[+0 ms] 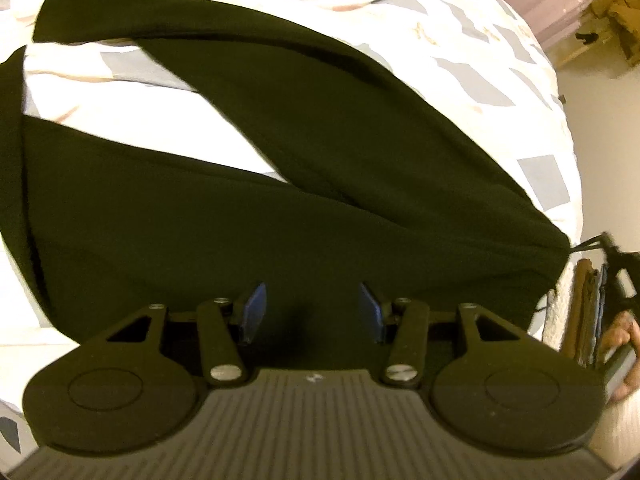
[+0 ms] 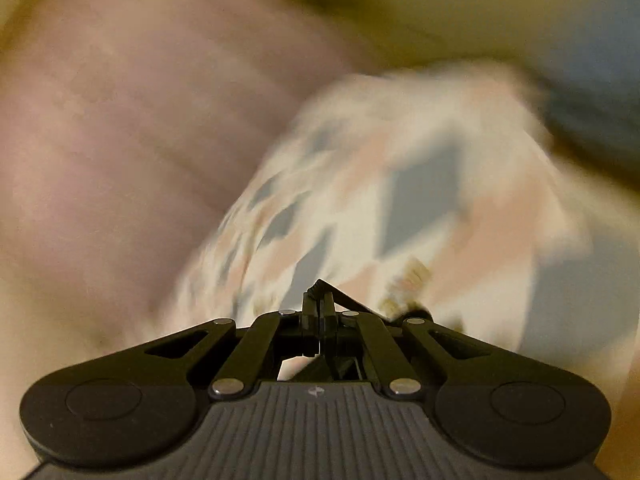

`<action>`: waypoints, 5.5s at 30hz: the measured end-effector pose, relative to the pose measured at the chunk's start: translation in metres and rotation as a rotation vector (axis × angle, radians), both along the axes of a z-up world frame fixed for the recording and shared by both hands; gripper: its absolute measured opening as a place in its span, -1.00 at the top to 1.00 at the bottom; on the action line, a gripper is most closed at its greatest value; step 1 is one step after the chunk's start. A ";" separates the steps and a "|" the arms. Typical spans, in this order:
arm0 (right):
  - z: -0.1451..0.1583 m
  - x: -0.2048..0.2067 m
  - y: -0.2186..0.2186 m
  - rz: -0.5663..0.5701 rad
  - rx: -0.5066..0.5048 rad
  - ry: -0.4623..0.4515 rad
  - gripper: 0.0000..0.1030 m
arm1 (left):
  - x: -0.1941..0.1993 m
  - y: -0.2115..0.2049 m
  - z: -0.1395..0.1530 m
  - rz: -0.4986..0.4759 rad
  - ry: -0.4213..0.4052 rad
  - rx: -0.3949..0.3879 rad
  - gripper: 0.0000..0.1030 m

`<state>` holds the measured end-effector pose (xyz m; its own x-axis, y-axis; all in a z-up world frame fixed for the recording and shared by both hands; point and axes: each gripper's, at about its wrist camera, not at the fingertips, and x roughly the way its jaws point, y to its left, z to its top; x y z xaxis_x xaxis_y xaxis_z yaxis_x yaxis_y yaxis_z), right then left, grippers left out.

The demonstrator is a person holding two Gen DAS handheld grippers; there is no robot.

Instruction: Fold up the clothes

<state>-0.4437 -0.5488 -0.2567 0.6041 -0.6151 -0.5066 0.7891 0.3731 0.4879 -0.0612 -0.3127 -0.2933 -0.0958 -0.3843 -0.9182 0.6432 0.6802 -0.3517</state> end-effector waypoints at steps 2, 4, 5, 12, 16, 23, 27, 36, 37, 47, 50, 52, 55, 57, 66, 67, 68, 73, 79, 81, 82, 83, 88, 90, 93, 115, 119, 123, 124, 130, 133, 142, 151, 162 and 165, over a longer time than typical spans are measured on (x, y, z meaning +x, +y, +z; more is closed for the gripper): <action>0.022 0.057 0.037 0.385 -0.307 0.383 0.99 | 0.001 0.001 -0.003 0.004 0.009 0.007 0.11; 0.022 0.084 0.083 0.671 -0.466 0.499 0.99 | 0.002 0.000 -0.006 -0.002 0.013 0.018 0.11; 0.021 0.091 0.102 0.771 -0.507 0.516 0.99 | 0.001 -0.001 -0.006 -0.004 0.015 0.015 0.11; -0.035 0.088 0.083 0.657 0.057 0.575 -0.29 | -0.005 -0.003 -0.006 -0.023 0.018 -0.002 0.11; -0.047 0.006 0.013 0.226 0.424 0.160 -0.30 | -0.006 0.000 -0.010 -0.024 0.025 0.012 0.11; -0.110 -0.116 -0.056 -0.479 0.740 -0.423 -0.34 | -0.006 0.000 -0.012 -0.031 0.022 0.040 0.11; -0.150 -0.110 -0.084 -0.614 0.858 -0.505 -0.34 | -0.007 -0.007 -0.013 -0.045 0.014 0.048 0.11; -0.121 -0.050 -0.123 -0.450 0.610 -0.203 0.96 | -0.008 -0.017 -0.013 -0.043 0.006 0.044 0.09; -0.094 -0.030 -0.119 -0.316 0.505 -0.129 0.96 | -0.008 -0.017 -0.014 -0.038 0.009 0.043 0.08; 0.000 0.107 0.030 0.548 0.125 0.323 -0.53 | -0.012 -0.025 -0.015 -0.038 0.015 0.005 0.08; -0.044 0.090 0.058 0.610 0.251 0.579 -0.37 | -0.006 -0.006 -0.011 -0.011 -0.006 0.005 0.02; -0.068 0.084 0.077 0.636 0.269 0.678 -0.36 | 0.001 0.009 -0.015 0.031 -0.006 0.024 0.02; -0.106 0.093 0.087 0.658 0.365 0.749 0.22 | 0.012 0.036 -0.017 0.101 -0.014 0.048 0.02; -0.112 0.113 0.085 0.638 0.458 0.682 0.85 | 0.019 0.053 -0.012 0.133 -0.047 0.060 0.02; -0.028 0.195 0.092 0.574 0.382 0.298 -0.41 | 0.136 0.103 0.005 0.192 -0.391 0.236 -0.06; -0.035 0.194 0.096 0.538 0.415 0.306 -0.41 | 0.154 0.098 -0.001 0.183 -0.416 0.254 -0.22; -0.041 0.192 0.099 0.496 0.451 0.321 -0.41 | 0.172 0.093 -0.007 0.176 -0.437 0.270 -0.26; -0.059 0.173 0.144 0.215 0.632 0.362 -0.42 | 0.267 0.057 -0.060 0.190 -0.399 0.356 -0.24; -0.049 0.153 0.225 -0.016 0.714 0.360 -0.47 | 0.321 0.054 -0.121 0.180 -0.279 0.443 0.89; -0.047 0.157 0.241 -0.045 0.722 0.361 -0.47 | 0.323 0.078 -0.105 0.175 -0.282 0.383 0.89; -0.046 0.158 0.247 -0.057 0.726 0.362 -0.47 | 0.324 0.091 -0.095 0.172 -0.286 0.350 0.89; -0.047 0.159 0.250 -0.064 0.730 0.362 -0.47 | 0.324 0.104 -0.086 0.169 -0.289 0.317 0.89; -0.074 0.208 0.250 -0.016 0.724 0.367 -0.47 | 0.340 0.217 -0.045 0.245 -0.281 0.275 0.89; -0.082 0.232 0.246 0.037 0.719 0.383 -0.47 | 0.349 0.266 -0.059 0.288 -0.186 0.299 0.78; -0.089 0.261 0.250 0.109 0.713 0.420 -0.51 | 0.347 0.303 -0.077 0.299 -0.197 0.432 0.76; -0.100 0.266 0.261 0.047 0.788 0.536 -0.67 | 0.279 0.059 -0.185 -1.215 -1.290 0.252 0.48; -0.111 0.258 0.256 0.000 0.853 0.534 -0.71 | 0.286 0.068 -0.217 -1.387 -1.376 0.284 0.38; -0.119 0.264 0.245 -0.009 0.884 0.517 -0.71 | 0.306 0.050 -0.192 -1.332 -1.378 0.216 0.92; -0.119 0.266 0.242 -0.003 0.880 0.513 -0.71 | 0.314 0.040 -0.172 -1.259 -1.360 0.177 0.92; -0.118 0.276 0.229 0.011 0.868 0.482 -0.72 | 0.412 -0.051 -0.041 -0.577 -1.278 0.057 0.55; -0.115 0.279 0.227 0.019 0.842 0.466 -0.72 | 0.456 -0.074 -0.022 -0.360 -1.119 0.120 0.53; -0.098 0.259 0.234 0.006 0.727 0.457 -0.74 | 0.369 0.065 -0.051 -0.214 -0.561 0.204 0.41; -0.052 0.231 0.243 0.002 0.493 0.483 -0.74 | 0.190 0.156 -0.022 -0.237 -0.257 0.185 0.06; 0.040 0.182 0.293 -0.003 0.304 0.402 -0.83 | 0.066 0.190 0.096 -0.268 -0.456 0.063 -0.22; 0.058 0.174 0.306 -0.001 0.290 0.389 -0.86 | 0.051 0.211 0.124 -0.260 -0.496 0.025 -0.26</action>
<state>-0.2696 -0.2433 -0.1989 0.3352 -0.4157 -0.8455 0.9340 0.2641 0.2405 -0.0101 -0.1017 -0.1694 0.2609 -0.3835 -0.8859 0.8751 0.4814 0.0493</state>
